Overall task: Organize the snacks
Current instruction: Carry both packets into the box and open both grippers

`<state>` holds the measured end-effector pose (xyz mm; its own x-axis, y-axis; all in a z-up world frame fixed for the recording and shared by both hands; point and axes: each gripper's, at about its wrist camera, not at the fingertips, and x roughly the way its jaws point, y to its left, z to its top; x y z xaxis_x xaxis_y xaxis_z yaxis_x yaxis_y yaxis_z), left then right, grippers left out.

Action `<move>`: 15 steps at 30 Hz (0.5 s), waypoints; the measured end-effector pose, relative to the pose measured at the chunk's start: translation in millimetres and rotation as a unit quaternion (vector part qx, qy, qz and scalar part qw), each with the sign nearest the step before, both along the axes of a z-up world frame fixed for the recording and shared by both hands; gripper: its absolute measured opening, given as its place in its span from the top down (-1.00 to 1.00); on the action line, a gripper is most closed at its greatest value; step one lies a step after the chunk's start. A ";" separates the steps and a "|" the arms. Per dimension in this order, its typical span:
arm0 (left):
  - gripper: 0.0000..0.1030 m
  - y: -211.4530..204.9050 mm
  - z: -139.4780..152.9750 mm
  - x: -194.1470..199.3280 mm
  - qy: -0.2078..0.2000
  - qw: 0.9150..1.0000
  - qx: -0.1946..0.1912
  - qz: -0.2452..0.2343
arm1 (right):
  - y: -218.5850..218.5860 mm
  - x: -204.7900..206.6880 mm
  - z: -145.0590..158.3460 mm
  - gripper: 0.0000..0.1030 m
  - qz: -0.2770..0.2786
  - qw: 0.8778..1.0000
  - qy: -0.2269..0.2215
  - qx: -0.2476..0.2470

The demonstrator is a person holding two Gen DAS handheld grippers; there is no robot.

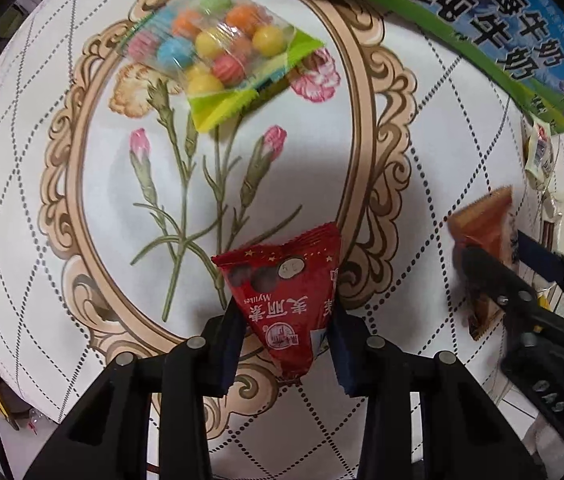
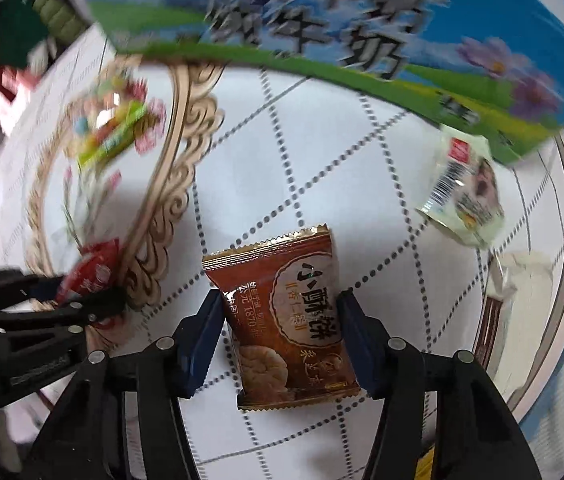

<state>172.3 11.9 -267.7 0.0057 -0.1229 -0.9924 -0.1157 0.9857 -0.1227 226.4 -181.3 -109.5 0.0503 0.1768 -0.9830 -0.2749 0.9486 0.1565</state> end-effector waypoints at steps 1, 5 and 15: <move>0.33 1.6 5.2 0.5 -0.004 1.000 -0.004 0.002 | -5.5 1.0 4.8 -0.16 -0.018 1.000 0.001 0.015; 0.34 1.9 38.2 6.4 -0.031 0.999 -0.029 0.001 | -24.7 6.5 32.0 -0.16 -0.067 0.995 -0.002 0.070; 0.34 -15.9 174.8 86.8 -0.155 0.984 -0.085 -0.034 | -74.7 60.8 144.3 -0.15 -0.132 0.972 -0.082 0.174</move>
<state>259.1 -4.1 -92.9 0.2916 -0.2967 -0.9094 0.0188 0.9523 -0.3046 287.2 -256.1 34.9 0.2893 0.4572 -0.8410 -0.0770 0.8868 0.4556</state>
